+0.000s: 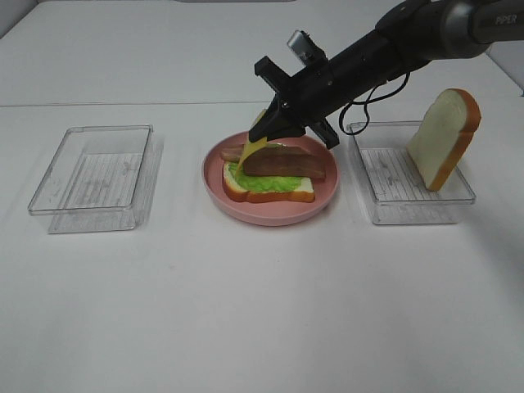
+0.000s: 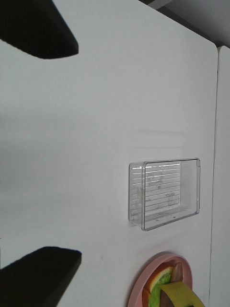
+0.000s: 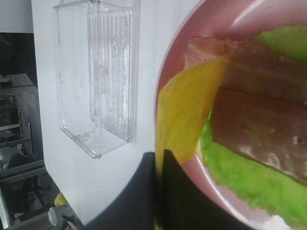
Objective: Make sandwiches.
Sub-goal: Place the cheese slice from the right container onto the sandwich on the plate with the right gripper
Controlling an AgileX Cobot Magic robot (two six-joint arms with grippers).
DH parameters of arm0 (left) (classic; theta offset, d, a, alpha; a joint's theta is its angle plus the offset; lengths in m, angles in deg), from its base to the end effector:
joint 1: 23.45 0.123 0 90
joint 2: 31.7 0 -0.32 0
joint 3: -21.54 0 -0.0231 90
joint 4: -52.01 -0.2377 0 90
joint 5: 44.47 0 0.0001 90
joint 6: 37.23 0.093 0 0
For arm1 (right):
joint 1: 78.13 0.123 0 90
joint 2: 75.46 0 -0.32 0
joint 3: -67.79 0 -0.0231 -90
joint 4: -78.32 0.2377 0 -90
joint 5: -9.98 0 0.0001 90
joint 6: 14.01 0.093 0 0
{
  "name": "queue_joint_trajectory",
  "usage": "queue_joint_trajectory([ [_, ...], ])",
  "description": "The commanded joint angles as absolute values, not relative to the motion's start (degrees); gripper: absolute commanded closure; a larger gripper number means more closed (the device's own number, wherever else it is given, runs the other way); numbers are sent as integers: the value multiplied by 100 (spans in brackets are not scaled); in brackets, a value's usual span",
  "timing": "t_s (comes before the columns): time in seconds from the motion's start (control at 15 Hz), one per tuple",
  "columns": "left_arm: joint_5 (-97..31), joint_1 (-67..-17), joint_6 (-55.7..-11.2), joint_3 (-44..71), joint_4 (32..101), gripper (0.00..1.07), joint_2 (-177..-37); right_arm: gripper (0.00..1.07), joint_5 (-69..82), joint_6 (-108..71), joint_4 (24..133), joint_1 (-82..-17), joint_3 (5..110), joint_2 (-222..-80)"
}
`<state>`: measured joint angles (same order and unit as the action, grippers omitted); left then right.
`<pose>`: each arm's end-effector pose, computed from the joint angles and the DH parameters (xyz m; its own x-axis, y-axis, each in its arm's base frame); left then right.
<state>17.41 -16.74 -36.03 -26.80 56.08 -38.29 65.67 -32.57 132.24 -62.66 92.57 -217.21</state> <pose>-0.0527 -0.0121 0.2733 -0.4462 -0.0651 -0.8926 -0.0667 0.9970 -0.0394 0.4651 0.1932 0.1698 -0.9878 -0.0198 -0.1546 -0.1247 0.6952 0.7079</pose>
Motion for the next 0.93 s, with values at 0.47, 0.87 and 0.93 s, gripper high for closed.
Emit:
queue_joint_trajectory([
  [0.47,1684,-1657,-3626,-2691,5671,6,-3714,107,6573,-2982,12341,-6283,9423,-21744],
  [0.87,1684,-1657,-3626,-2691,5671,6,-3714,66,7020,-2518,11717,-6266,9761,-21744],
  [0.93,1684,-1657,-3626,-2691,5671,6,-3714,55,6997,-2392,11677,-6272,9761,-21727],
])
